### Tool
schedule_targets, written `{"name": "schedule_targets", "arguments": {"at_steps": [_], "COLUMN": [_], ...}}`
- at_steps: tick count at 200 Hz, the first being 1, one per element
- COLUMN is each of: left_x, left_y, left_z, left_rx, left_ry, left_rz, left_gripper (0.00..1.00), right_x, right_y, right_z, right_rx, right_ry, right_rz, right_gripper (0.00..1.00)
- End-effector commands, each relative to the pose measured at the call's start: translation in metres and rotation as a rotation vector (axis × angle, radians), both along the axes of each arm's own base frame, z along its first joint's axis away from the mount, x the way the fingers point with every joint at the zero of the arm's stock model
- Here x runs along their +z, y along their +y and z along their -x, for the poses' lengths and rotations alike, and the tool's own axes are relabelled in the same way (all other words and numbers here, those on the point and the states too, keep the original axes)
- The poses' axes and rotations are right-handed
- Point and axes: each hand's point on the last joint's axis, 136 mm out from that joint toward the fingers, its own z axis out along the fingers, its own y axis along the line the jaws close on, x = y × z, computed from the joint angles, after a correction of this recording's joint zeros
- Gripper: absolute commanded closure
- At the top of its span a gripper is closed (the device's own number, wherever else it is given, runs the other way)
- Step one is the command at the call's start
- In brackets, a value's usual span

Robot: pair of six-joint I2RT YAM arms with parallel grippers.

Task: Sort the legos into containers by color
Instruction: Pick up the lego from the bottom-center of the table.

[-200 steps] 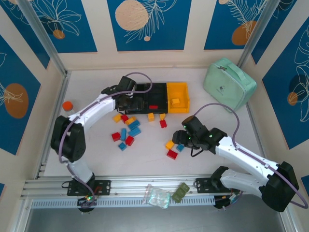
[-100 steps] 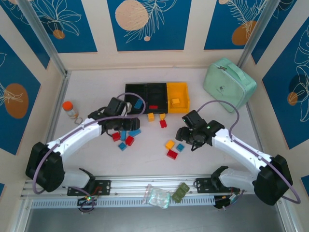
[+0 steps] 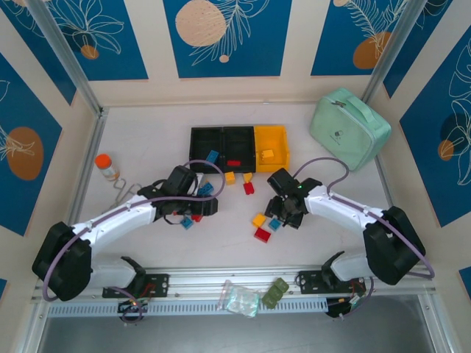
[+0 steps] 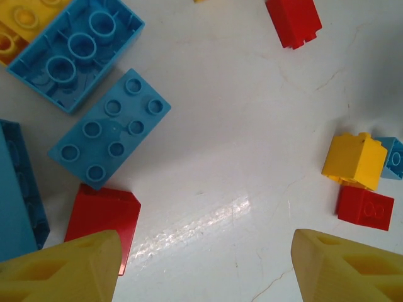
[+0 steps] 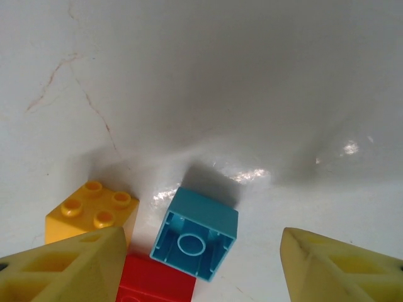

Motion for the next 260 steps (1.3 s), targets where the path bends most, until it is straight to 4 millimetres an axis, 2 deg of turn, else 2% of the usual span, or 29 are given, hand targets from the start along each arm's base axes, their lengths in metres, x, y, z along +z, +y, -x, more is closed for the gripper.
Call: {"name": "schedule_targets", "arguments": {"at_steps": [1,84,96,109,139,159,183,209,230,260], "left_x": [0.001,-0.009,-0.009,-0.010,-0.009,-0.007,-0.008,-0.013,-0.021,-0.030], "left_y": [-0.008,-0.005,-0.006,-0.006,-0.006,-0.003,0.006,0.022,0.045,0.075], "left_z": [0.001,0.001,0.001,0.001,0.001,0.001,0.005,0.014,0.026,0.044], "left_rx": [-0.007,0.015,0.017,0.018,0.021,0.033,0.070,0.134,0.219,0.319], "left_ry": [0.001,0.021,0.024,0.026,0.027,0.017,0.017,0.032,0.056,0.078], "left_rz": [0.030,0.014,0.017,0.017,0.023,0.020,0.011,-0.005,-0.055,-0.109], "left_gripper": [0.29,0.30,0.29,0.29,0.30,0.30,0.30,0.29,0.29,0.29], "right_x": [-0.008,-0.030,-0.030,-0.029,-0.021,-0.010,0.012,0.035,0.053,0.074], "right_y": [0.005,0.000,0.000,0.000,0.000,0.000,0.007,0.023,0.045,0.088], "right_z": [-0.001,0.010,0.011,0.010,0.006,0.000,-0.016,-0.038,-0.061,-0.096], "right_rx": [-0.035,-0.060,-0.060,-0.056,-0.049,-0.036,0.002,0.053,0.110,0.214], "right_ry": [0.031,0.072,0.071,0.069,0.046,0.019,-0.036,-0.095,-0.136,-0.183], "right_rz": [-0.021,-0.014,-0.014,-0.017,-0.025,-0.025,-0.028,-0.053,-0.077,-0.101], "right_gripper": [0.34,0.46,0.50,0.60,0.73,0.77,0.79,0.80,0.79,0.80]}}
